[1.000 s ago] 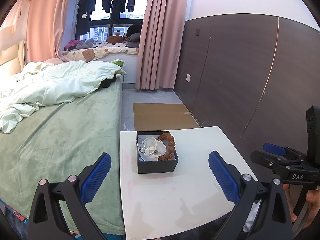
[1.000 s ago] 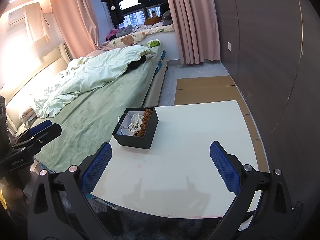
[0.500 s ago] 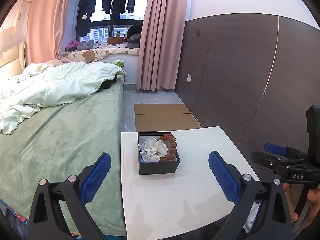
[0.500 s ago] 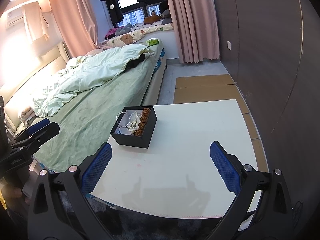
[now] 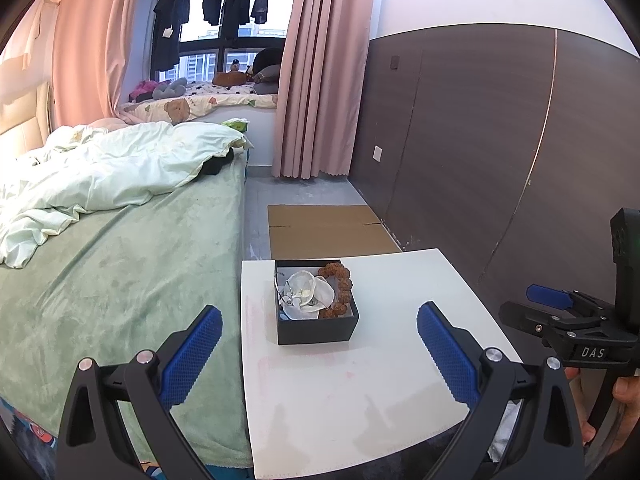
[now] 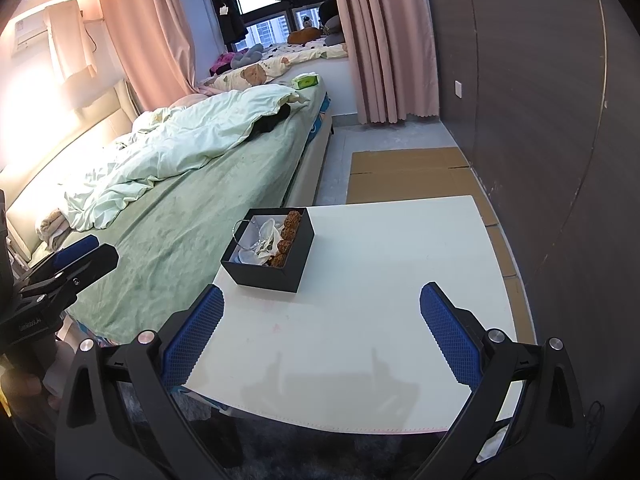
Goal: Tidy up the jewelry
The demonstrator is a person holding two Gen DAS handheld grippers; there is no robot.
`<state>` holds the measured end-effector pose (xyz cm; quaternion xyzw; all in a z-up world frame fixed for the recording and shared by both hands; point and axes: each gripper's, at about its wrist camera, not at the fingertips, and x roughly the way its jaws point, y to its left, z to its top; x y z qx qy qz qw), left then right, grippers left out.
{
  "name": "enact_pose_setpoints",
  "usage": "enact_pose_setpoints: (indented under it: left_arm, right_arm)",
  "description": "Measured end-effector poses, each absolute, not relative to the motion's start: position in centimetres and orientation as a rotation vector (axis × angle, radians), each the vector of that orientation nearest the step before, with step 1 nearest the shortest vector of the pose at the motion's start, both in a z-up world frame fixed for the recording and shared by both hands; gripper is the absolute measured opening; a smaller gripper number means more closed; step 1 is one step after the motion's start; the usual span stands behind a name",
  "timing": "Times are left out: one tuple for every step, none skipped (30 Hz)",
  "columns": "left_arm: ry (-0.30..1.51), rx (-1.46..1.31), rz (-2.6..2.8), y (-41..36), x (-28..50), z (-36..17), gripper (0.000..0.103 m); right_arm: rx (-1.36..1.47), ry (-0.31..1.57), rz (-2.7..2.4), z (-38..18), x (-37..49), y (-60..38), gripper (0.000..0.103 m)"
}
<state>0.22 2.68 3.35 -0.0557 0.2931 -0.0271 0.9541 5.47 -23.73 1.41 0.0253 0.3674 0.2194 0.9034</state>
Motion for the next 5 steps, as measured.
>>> enact_pose_setpoints:
  left_arm:
    - [0.599, -0.113, -0.055, 2.72, 0.28, 3.32, 0.095]
    - [0.601, -0.110, -0.055, 2.69, 0.34, 3.27, 0.095]
    - [0.600, -0.110, -0.054, 2.72, 0.36, 3.27, 0.095]
    - [0.601, -0.111, -0.054, 2.72, 0.36, 3.27, 0.095]
    - [0.601, -0.113, -0.055, 2.73, 0.36, 3.25, 0.095]
  right_arm:
    - [0.052, 0.760, 0.454, 1.35, 5.45, -23.72, 0.098]
    - [0.051, 0.760, 0.454, 1.36, 5.45, -23.70, 0.098]
    - [0.052, 0.760, 0.453, 1.35, 5.43, -23.69, 0.098]
    - [0.052, 0.760, 0.454, 1.34, 5.43, -23.69, 0.098]
    - [0.051, 0.761, 0.453, 1.34, 5.43, -23.69, 0.098]
